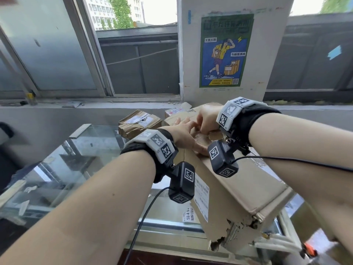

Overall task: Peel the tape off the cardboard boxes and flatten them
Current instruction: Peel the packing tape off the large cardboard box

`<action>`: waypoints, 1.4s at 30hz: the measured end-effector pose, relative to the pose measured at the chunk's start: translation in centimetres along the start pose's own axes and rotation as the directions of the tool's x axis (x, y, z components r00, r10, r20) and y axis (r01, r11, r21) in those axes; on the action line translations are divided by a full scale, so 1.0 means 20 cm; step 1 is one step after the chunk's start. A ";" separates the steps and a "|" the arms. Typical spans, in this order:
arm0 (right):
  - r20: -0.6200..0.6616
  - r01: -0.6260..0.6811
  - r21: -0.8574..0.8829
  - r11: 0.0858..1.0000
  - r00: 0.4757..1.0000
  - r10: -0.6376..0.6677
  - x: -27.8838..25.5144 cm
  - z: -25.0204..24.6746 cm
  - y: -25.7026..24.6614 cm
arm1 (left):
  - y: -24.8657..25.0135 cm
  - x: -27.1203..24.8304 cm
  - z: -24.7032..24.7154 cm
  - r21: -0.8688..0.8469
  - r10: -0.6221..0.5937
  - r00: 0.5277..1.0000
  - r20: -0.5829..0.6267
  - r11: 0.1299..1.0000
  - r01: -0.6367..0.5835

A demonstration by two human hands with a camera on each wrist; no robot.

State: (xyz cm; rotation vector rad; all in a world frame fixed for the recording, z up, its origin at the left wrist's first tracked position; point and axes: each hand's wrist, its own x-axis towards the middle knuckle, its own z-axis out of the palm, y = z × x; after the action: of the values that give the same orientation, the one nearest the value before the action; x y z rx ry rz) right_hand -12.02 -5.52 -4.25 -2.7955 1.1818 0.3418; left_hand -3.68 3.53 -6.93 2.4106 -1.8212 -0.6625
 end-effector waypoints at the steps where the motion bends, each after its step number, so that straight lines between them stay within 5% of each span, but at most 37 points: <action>1: 0.006 -0.010 -0.008 1.000 1.000 0.011 0.00 0.01 0.00 | 0.00 0.00 0.00 -0.001 0.006 1.000 0.004 1.000 -0.006; 8: 0.077 0.064 0.106 0.992 0.994 -0.072 -0.01 -0.02 0.01 | -0.03 0.02 0.02 -0.068 -0.002 1.000 -0.014 0.998 0.001; 14: -0.056 0.109 0.238 0.965 0.994 -0.098 -0.01 -0.04 0.02 | -0.06 0.00 -0.01 -0.191 -0.025 1.000 0.010 0.981 0.027; 20: -0.110 0.074 0.210 0.975 0.993 -0.051 -0.03 -0.07 0.05 | -0.13 0.00 -0.07 -0.416 -0.074 0.990 -0.121 0.909 0.016; 26: -0.159 0.086 0.424 0.902 0.987 -0.020 -0.02 -0.18 0.09 | -0.15 -0.04 -0.20 -0.509 -0.061 0.990 -0.124 0.860 -0.011; 33: -0.303 0.181 0.772 0.610 0.947 0.103 -0.01 -0.25 0.13 | -0.04 -0.13 -0.51 -0.369 -0.049 0.976 -0.213 0.929 -0.034; 38: -0.257 0.177 0.928 0.328 0.941 0.218 0.06 -0.11 0.13 | 0.06 -0.13 -0.56 -0.128 -0.054 0.982 -0.183 0.991 0.031; 42: -0.209 0.112 0.934 0.338 0.941 0.266 0.09 0.05 0.15 | 0.07 -0.08 -0.42 -0.022 -0.124 0.987 -0.103 0.992 0.122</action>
State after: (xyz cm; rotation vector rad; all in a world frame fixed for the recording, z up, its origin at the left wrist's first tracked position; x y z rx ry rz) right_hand -13.12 -8.68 -5.67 -1.7184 1.0319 -0.6811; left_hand -2.17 2.80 1.56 2.5129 -1.6337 -0.5458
